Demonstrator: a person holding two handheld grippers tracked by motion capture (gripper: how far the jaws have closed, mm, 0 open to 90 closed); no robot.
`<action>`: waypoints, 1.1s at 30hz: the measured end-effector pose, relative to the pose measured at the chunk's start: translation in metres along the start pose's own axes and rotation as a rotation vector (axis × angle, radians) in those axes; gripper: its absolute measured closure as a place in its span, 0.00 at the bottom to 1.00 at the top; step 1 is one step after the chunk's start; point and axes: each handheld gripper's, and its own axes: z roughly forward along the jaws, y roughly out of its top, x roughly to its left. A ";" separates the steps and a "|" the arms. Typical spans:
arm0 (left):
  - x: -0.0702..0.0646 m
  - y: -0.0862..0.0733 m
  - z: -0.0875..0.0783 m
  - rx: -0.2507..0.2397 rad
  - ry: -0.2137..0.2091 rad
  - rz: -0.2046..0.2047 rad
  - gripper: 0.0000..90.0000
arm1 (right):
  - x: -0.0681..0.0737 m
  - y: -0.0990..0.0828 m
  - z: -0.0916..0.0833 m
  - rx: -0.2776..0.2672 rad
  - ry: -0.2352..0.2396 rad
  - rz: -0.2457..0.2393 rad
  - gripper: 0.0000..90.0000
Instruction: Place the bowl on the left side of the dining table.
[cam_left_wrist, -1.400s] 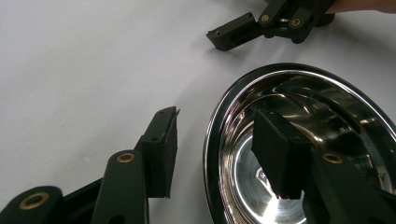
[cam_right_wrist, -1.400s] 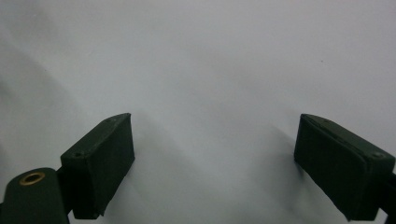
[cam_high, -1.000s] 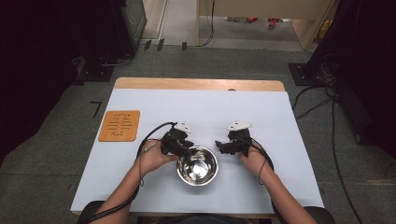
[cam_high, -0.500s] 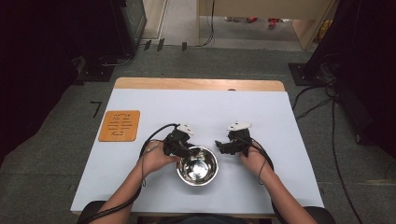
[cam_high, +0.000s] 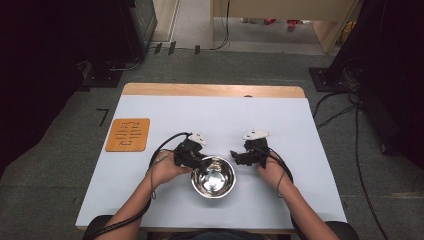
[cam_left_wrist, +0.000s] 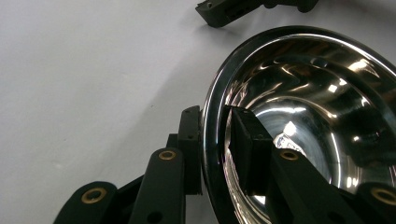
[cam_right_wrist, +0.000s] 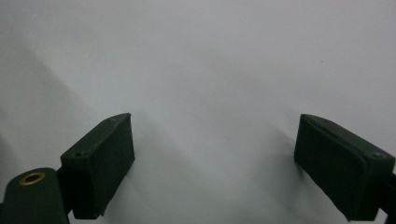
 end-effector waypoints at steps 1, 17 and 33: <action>0.000 0.000 0.000 0.004 0.001 -0.002 0.85 | 0.000 0.000 0.000 0.001 -0.001 0.000 0.13; 0.004 0.004 -0.007 -0.025 -0.083 -0.087 0.91 | 0.000 0.000 0.000 -0.001 0.000 -0.002 0.13; 0.006 0.007 -0.013 -0.051 -0.152 -0.151 0.94 | 0.000 0.000 0.000 0.001 0.001 0.001 0.13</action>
